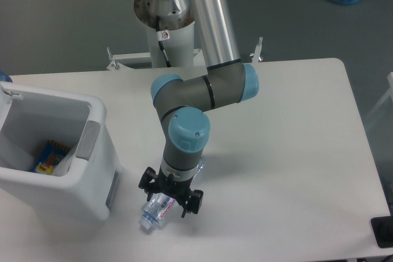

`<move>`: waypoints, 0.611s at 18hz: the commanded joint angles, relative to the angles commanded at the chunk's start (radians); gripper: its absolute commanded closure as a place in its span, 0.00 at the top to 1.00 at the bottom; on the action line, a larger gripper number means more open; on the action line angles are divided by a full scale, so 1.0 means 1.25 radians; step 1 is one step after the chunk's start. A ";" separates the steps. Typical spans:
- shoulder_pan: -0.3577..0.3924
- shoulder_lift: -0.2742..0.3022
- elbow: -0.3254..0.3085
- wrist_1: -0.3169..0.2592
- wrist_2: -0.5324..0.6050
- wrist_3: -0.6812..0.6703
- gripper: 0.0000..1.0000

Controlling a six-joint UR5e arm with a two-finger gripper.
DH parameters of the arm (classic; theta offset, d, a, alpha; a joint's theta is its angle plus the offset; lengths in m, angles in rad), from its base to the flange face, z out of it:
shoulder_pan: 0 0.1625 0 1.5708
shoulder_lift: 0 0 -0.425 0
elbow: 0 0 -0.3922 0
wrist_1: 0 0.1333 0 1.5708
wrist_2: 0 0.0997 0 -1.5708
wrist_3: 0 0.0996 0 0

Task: Place the trash in the trash can
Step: 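Lower the gripper and close it around the bottle's middle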

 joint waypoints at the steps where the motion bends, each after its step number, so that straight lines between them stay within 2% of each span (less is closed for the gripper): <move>1: -0.006 -0.005 0.001 0.000 0.016 0.000 1.00; 5: -0.018 -0.029 0.006 0.000 0.053 0.000 1.00; 10: -0.021 -0.037 0.012 0.000 0.054 -0.002 0.99; 11: -0.021 -0.038 0.013 0.000 0.057 -0.002 0.97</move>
